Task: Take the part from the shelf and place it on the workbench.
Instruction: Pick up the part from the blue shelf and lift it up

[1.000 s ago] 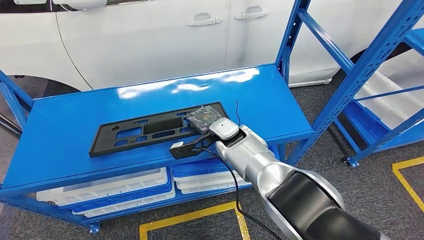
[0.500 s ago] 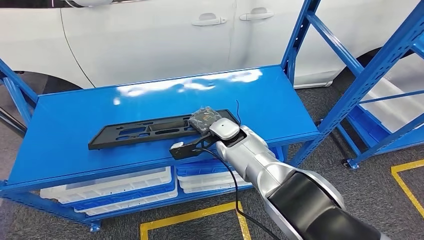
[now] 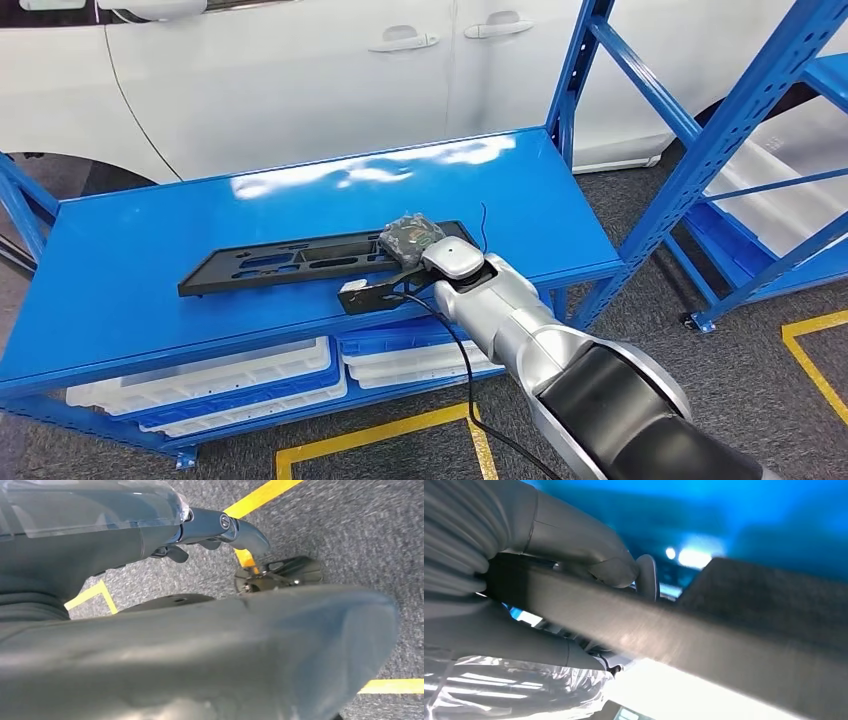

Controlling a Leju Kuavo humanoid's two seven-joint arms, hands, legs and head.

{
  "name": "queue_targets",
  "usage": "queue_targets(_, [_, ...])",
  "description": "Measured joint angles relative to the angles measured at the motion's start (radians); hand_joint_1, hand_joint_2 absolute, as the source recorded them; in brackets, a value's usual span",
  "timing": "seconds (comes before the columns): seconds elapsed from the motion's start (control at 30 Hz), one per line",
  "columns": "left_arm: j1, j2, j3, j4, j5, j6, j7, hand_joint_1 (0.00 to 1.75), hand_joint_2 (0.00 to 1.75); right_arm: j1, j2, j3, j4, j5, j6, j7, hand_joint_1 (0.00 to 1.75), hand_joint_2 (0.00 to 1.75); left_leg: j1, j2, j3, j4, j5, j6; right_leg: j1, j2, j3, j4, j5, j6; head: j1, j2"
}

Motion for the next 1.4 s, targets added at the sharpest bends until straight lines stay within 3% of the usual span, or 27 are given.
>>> queue_targets(0.07, [-0.001, 0.0, 0.002, 0.0, 0.001, 0.004, -0.001, 0.0, 0.0, -0.008, -0.001, -0.037, -0.009, -0.082, -0.019, -0.074, 1.75, 1.75, -0.002, -0.001, 0.038, -0.083, 0.024, 0.009, 0.003, 0.003, -0.006, 0.011, -0.004, 0.009, 0.0, 0.0])
queue_targets(0.13, [0.001, 0.0, 0.008, 0.0, 0.007, 0.013, -0.002, 0.0, 0.87, -0.026, -0.002, -0.094, -0.036, -0.2, -0.009, -0.182, 1.75, 1.75, -0.005, -0.003, 0.036, -0.088, 0.023, 0.02, 0.003, 0.005, -0.013, 0.013, -0.001, 0.018, 0.0, 0.0])
queue_targets(0.2, [0.001, 0.001, 0.019, 0.0, 0.017, 0.025, -0.007, 0.0, 1.75, -0.06, -0.005, -0.167, -0.092, -0.352, 0.065, -0.291, 1.75, 1.75, -0.002, -0.002, 0.035, -0.093, 0.029, 0.032, 0.001, 0.004, -0.019, 0.025, -0.011, 0.03, 0.0, 0.0])
queue_targets(0.27, [0.0, 0.0, 0.029, 0.0, 0.027, 0.034, -0.024, 0.0, 1.75, -0.092, -0.013, -0.239, -0.171, -0.523, 0.195, -0.358, 1.75, 1.75, 0.001, -0.001, 0.037, -0.098, 0.033, 0.043, -0.003, 0.002, -0.053, 0.104, -0.058, 0.041, 0.0, 0.0])
queue_targets(0.33, [0.001, 0.0, 0.042, 0.0, 0.042, 0.038, -0.057, 0.0, 1.75, -0.097, -0.031, -0.291, -0.266, -0.723, 0.343, -0.384, 1.75, 1.75, 0.001, -0.001, 0.037, -0.099, 0.033, 0.047, -0.006, 0.001, -0.118, 0.241, -0.116, 0.049, 0.0, 0.0])
queue_targets(0.37, [0.002, 0.0, 0.05, 0.0, 0.052, 0.04, -0.079, 0.0, 1.75, -0.086, -0.043, -0.306, -0.32, -0.837, 0.411, -0.387, 1.75, 1.75, 0.001, -0.002, 0.038, -0.099, 0.032, 0.048, -0.008, 0.001, -0.142, 0.289, -0.128, 0.052, 0.0, 0.0])
queue_targets(0.4, [0.003, 0.0, 0.059, 0.0, 0.063, 0.041, -0.102, 0.0, 1.75, -0.068, -0.059, -0.314, -0.374, -0.947, 0.465, -0.386, 1.75, 1.75, 0.001, -0.003, 0.039, -0.099, 0.032, 0.048, -0.009, 0.0, -0.149, 0.301, -0.122, 0.052, 0.0, 0.0])
queue_targets(0.43, [0.004, 0.0, 0.068, 0.0, 0.074, 0.044, -0.124, 0.0, 1.75, -0.043, -0.077, -0.317, -0.43, -1.054, 0.507, -0.383, 1.75, 1.75, 0.001, -0.005, 0.041, -0.099, 0.031, 0.048, -0.01, -0.001, -0.135, 0.269, -0.097, 0.051, 0.0, 0.0])
queue_targets(0.53, [0.005, 0.0, 0.097, 0.0, 0.104, 0.051, -0.176, 0.0, 1.75, 0.061, -0.138, -0.312, -0.598, -1.323, 0.582, -0.387, 1.75, 1.75, -0.001, -0.011, 0.047, -0.099, 0.028, 0.044, -0.003, -0.007, -0.033, 0.059, -0.008, 0.035, 0.0, 0.0])
queue_targets(0.57, [0.006, 0.0, 0.106, 0.0, 0.111, 0.053, -0.189, 0.0, 1.75, 0.102, -0.158, -0.307, -0.65, -1.388, 0.596, -0.394, 1.75, 1.75, -0.001, -0.012, 0.047, -0.1, 0.027, 0.04, 0.001, -0.009, -0.013, 0.016, 0.003, 0.029, 0.0, 0.0])
queue_targets(0.63, [0.01, 0.0, 0.122, 0.0, 0.122, 0.053, -0.213, 0.0, 1.75, 0.196, -0.2, -0.289, -0.746, -1.484, 0.613, -0.416, 1.75, 1.75, -0.002, -0.011, 0.05, -0.104, 0.025, 0.03, 0.007, -0.009, -0.004, -0.003, 0.003, 0.022, 0.0, 0.0])
queue_targets(0.73, [0.016, 0.001, 0.142, 0.0, 0.134, 0.051, -0.237, 0.0, 1.75, 0.351, -0.262, -0.254, -0.871, -1.551, 0.63, -0.467, 1.75, 1.75, -0.004, -0.006, 0.047, -0.084, 0.0, 0.019, -0.001, -0.008, 0.011, -0.026, 0.01, 0.01, 0.0, 0.0])
queue_targets(0.83, [0.025, 0.002, 0.162, 0.0, 0.146, 0.051, -0.256, 0.0, 1.75, 0.507, -0.307, -0.207, -0.965, -1.559, 0.639, -0.517, 1.75, 1.75, -0.004, -0.003, -0.027, 0.087, -0.093, 0.014, -0.003, -0.01, 0.019, -0.035, 0.011, 0.0, 0.0, 0.0])
queue_targets(0.87, [0.029, 0.002, 0.167, 0.0, 0.148, 0.051, -0.262, 0.0, 1.75, 0.556, -0.319, -0.191, -0.99, -1.553, 0.635, -0.527, 1.75, 1.75, -0.004, -0.003, -0.053, 0.142, -0.113, 0.012, -0.002, -0.01, 0.019, -0.034, 0.009, -0.001, 0.0, 0.0])
queue_targets(0.9, [0.032, 0.002, 0.17, 0.0, 0.148, 0.051, -0.266, 0.0, 1.75, 0.6, -0.328, -0.178, -1.012, -1.546, 0.63, -0.533, 1.75, 1.75, -0.004, -0.003, -0.065, 0.167, -0.114, 0.01, -0.002, -0.009, 0.019, -0.032, 0.007, -0.002, 0.0, 0.0])
queue_targets(0.93, [0.035, 0.003, 0.172, 0.0, 0.148, 0.051, -0.269, 0.0, 1.75, 0.635, -0.336, -0.167, -1.03, -1.541, 0.626, -0.537, 1.75, 1.75, -0.004, -0.003, -0.057, 0.149, -0.094, 0.01, -0.002, -0.008, 0.019, -0.029, 0.004, -0.001, 0.0, 0.0])
queue_targets(1.0, [0.036, 0.003, 0.175, 0.0, 0.148, 0.051, -0.272, 0.0, 1.75, 0.679, -0.349, -0.154, -1.061, -1.537, 0.622, -0.542, 1.75, 1.75, -0.004, -0.003, 0.004, 0.023, -0.028, 0.014, -0.002, -0.004, 0.019, -0.018, -0.004, 0.004, 0.0, 0.0])
queue_targets(1.07, [0.034, 0.004, 0.177, 0.0, 0.145, 0.055, -0.273, 0.0, 1.75, 0.698, -0.36, -0.148, -1.086, -1.536, 0.622, -0.543, 1.75, 1.75, -0.007, -0.004, 0.055, -0.081, 0.006, 0.023, 0.0, 0.0, 0.016, -0.006, -0.011, 0.012, 0.0, 0.0])
queue_targets(1.17, [0.033, 0.004, 0.176, 0.0, 0.126, 0.072, -0.265, 0.0, 1.75, 0.717, -0.377, -0.144, -1.108, -1.54, 0.623, -0.538, 1.75, 1.75, -0.011, -0.004, 0.066, -0.103, 0.009, 0.038, 0.001, 0.002, 0.014, -0.003, -0.011, 0.029, 0.0, 0.0])
queue_targets(1.23, [0.032, 0.004, 0.173, 0.0, 0.117, 0.079, -0.261, 0.0, 1.75, 0.723, -0.388, -0.143, -1.116, -1.545, 0.625, -0.537, 1.75, 1.75, -0.008, -0.003, 0.068, -0.11, 0.016, 0.049, -0.003, 0.001, 0.006, 0.017, -0.028, 0.041, 0.0, 0.0])
queue_targets(1.3, [0.029, 0.005, 0.172, 0.0, 0.115, 0.079, -0.259, 0.0, 1.75, 0.724, -0.399, -0.143, -1.121, -1.55, 0.628, -0.536, 1.75, 1.75, -0.007, -0.001, 0.069, -0.114, 0.02, 0.057, -0.008, -0.001, -0.036, 0.111, -0.083, 0.052, 0.0, 0.0])
queue_targets(1.37, [0.027, 0.005, 0.172, 0.0, 0.12, 0.079, -0.257, 0.0, 1.75, 0.727, -0.406, -0.143, -1.123, -1.554, 0.63, -0.534, 1.75, 1.75, -0.007, 0.0, 0.067, -0.114, 0.021, 0.058, -0.012, -0.003, -0.101, 0.248, -0.142, 0.061, 0.0, 0.0])
queue_targets(1.4, [0.027, 0.005, 0.172, 0.0, 0.125, 0.079, -0.255, 0.0, 1.75, 0.728, -0.409, -0.143, -1.123, -1.557, 0.631, -0.533, 1.75, 1.75, -0.007, 0.001, 0.066, -0.113, 0.021, 0.058, -0.014, -0.003, -0.119, 0.288, -0.152, 0.063, 0.0, 0.0])
